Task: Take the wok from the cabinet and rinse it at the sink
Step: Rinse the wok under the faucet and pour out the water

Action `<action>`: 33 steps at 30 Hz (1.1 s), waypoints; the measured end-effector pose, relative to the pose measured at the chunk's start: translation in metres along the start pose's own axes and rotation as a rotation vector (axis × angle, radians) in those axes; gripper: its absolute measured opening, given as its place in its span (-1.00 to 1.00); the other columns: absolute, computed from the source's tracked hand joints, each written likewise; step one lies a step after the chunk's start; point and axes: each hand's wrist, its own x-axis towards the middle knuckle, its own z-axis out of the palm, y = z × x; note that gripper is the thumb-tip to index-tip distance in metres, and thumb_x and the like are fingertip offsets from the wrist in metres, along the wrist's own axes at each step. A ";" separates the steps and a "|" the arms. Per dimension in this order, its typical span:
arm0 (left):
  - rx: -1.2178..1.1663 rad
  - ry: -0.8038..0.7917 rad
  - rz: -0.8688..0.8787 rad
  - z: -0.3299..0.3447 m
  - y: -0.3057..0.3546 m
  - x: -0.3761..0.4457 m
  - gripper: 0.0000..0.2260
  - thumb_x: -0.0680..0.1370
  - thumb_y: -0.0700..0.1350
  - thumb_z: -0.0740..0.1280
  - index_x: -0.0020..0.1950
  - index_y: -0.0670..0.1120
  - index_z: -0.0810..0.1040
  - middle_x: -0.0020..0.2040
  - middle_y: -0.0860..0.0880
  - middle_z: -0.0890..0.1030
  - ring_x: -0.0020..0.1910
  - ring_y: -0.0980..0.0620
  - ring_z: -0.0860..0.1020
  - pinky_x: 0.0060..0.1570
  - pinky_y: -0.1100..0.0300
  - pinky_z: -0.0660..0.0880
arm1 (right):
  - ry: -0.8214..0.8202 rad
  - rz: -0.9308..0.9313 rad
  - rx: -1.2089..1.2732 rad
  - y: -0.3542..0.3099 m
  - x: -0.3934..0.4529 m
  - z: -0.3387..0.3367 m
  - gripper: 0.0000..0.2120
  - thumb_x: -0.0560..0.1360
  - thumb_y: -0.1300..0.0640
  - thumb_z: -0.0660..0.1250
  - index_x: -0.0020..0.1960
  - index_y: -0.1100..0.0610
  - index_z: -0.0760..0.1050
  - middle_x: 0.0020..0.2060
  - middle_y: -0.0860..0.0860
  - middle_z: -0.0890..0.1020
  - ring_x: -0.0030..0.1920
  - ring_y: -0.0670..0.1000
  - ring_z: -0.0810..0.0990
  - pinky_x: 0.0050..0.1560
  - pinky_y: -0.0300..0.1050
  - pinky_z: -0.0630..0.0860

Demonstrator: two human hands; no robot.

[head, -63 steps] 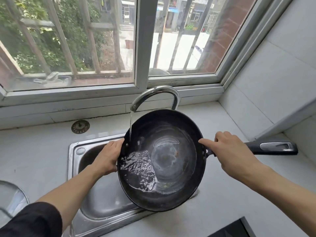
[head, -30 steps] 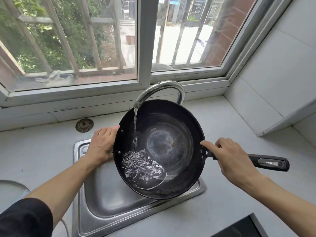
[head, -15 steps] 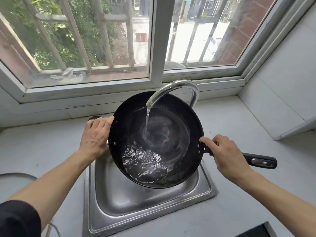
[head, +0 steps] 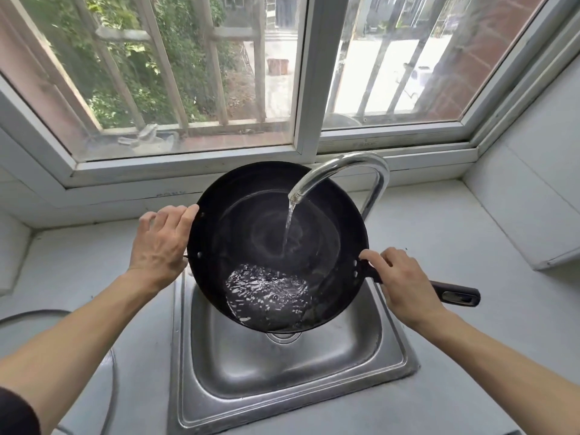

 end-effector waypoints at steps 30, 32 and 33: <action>0.202 0.052 -0.128 -0.069 -0.053 -0.035 -0.21 0.23 -0.40 0.40 0.46 -0.18 0.30 0.23 -0.19 0.48 0.20 -0.26 0.45 0.04 -0.14 0.25 | 0.004 -0.114 0.243 -0.045 0.067 0.056 -0.29 0.26 0.51 0.28 0.30 0.00 0.33 -0.13 0.05 0.42 -0.17 0.12 0.40 -0.17 0.09 0.47; 0.204 0.020 -0.129 -0.074 -0.054 -0.035 -0.13 0.15 -0.42 0.46 0.46 -0.17 0.31 0.22 -0.19 0.47 0.20 -0.25 0.45 0.05 -0.14 0.25 | 0.003 -0.108 0.258 -0.051 0.066 0.057 -0.29 0.26 0.51 0.31 0.29 0.00 0.33 -0.15 0.03 0.41 -0.19 0.10 0.38 -0.18 0.05 0.47; 0.205 0.004 -0.126 -0.077 -0.054 -0.036 -0.10 0.12 -0.43 0.48 0.45 -0.17 0.31 0.22 -0.19 0.47 0.21 -0.25 0.44 0.05 -0.14 0.25 | 0.001 -0.107 0.267 -0.054 0.065 0.058 -0.28 0.25 0.51 0.33 0.29 0.00 0.33 -0.15 0.02 0.40 -0.19 0.09 0.38 -0.18 0.04 0.46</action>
